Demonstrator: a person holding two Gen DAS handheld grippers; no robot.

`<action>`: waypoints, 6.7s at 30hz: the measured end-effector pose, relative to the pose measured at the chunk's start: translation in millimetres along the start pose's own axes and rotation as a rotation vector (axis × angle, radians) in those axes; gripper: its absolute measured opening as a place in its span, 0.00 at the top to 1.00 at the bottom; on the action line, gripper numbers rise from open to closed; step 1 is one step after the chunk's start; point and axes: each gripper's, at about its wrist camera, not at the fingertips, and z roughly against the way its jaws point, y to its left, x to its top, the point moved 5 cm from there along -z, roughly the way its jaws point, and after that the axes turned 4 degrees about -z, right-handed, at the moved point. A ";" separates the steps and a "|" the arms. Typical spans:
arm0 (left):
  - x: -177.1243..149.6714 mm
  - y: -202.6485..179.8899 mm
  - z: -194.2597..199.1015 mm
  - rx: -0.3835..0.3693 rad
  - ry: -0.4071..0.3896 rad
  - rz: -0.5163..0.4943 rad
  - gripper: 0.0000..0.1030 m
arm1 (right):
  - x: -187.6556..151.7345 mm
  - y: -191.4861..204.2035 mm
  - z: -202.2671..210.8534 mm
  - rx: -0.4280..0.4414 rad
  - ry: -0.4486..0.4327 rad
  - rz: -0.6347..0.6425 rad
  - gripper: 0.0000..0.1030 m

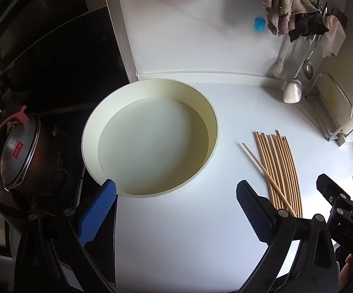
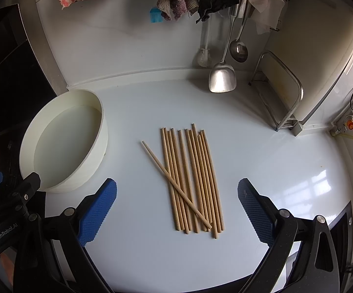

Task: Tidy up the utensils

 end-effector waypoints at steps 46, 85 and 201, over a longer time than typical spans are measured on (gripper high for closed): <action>-1.6 -0.5 0.1 0.002 -0.006 -0.003 0.06 | 1.7 -0.9 -9.1 0.004 0.013 -0.006 0.08; -5.3 -41.6 -25.0 -0.134 -0.024 -0.097 0.06 | -21.1 -53.9 -20.0 -0.054 -0.016 -0.116 0.08; -36.6 -175.7 -136.3 -0.064 -0.014 -0.019 0.93 | -50.7 -116.4 -172.3 0.171 -0.065 0.139 0.94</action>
